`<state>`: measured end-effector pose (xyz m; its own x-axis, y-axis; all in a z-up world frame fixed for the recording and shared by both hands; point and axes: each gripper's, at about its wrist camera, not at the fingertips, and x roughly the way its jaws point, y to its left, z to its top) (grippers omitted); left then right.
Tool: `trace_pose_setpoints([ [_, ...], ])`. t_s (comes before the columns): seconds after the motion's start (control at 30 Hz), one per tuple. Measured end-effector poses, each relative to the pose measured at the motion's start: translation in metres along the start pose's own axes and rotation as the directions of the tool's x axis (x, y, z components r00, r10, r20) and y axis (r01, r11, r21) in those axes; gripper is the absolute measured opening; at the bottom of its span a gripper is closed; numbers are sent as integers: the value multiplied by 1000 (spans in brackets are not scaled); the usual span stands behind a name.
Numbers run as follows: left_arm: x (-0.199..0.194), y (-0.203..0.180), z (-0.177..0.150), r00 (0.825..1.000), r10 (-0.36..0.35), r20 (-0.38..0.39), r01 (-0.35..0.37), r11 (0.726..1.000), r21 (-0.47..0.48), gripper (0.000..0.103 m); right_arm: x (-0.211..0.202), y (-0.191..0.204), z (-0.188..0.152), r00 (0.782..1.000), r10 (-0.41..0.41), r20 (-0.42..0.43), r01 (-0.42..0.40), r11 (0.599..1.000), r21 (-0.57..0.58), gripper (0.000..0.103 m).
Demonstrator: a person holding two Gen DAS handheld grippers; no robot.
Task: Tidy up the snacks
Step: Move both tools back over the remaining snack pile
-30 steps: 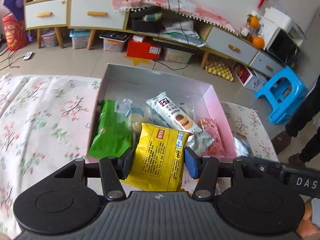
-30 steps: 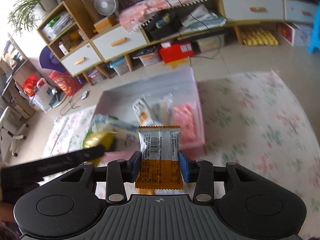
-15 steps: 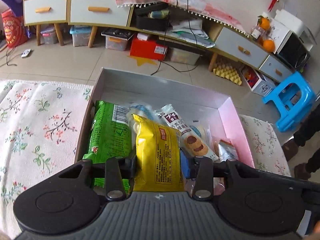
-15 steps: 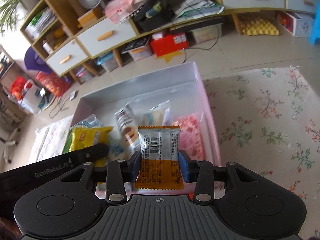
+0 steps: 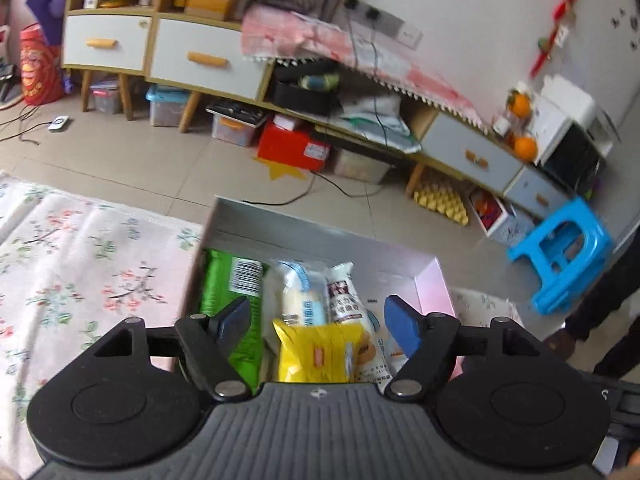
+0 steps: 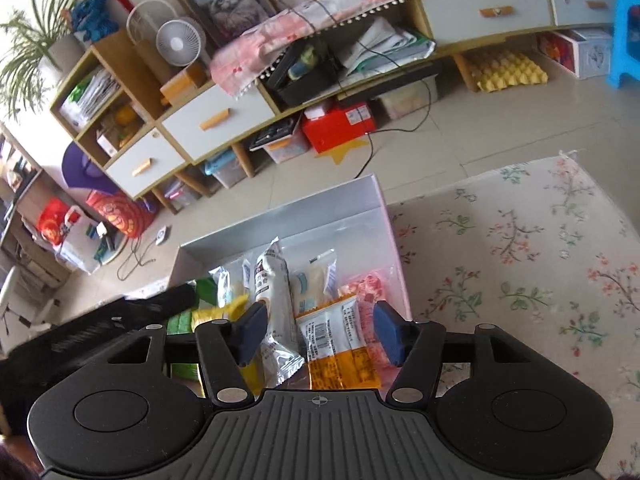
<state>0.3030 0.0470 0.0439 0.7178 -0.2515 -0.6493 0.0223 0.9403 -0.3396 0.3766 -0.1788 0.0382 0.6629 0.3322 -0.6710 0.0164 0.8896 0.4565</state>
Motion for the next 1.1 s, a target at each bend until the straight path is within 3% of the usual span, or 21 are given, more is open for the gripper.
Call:
trace_pose_setpoints([
  [0.17,-17,6,-3,997,78,-11,-78,997,6,72,-14,8,-3,999,-38,-26,37,998,-47,59],
  [0.3,-32,0,-9,989,149,-8,-148,988,50,79,-35,19,-10,997,-62,-45,57,994,-98,65],
  [0.5,-68,-10,-25,975,224,6,-223,972,71,84,-74,13,-29,994,-92,-54,84,987,-133,65],
  [0.63,-90,-16,-41,977,215,-3,-213,973,90,87,-103,8,-43,998,-39,-58,34,996,-88,65],
  [0.8,-112,-19,-64,982,189,24,-191,977,95,93,-143,11,-66,1000,-9,1,9,990,-139,74],
  [0.93,-120,-21,-85,982,188,13,-188,975,117,93,-163,1,-90,999,27,17,-25,991,-133,75],
  [1.1,-113,-23,-108,973,227,-38,-215,956,198,95,-156,0,-120,999,-28,-32,21,979,-203,79],
])
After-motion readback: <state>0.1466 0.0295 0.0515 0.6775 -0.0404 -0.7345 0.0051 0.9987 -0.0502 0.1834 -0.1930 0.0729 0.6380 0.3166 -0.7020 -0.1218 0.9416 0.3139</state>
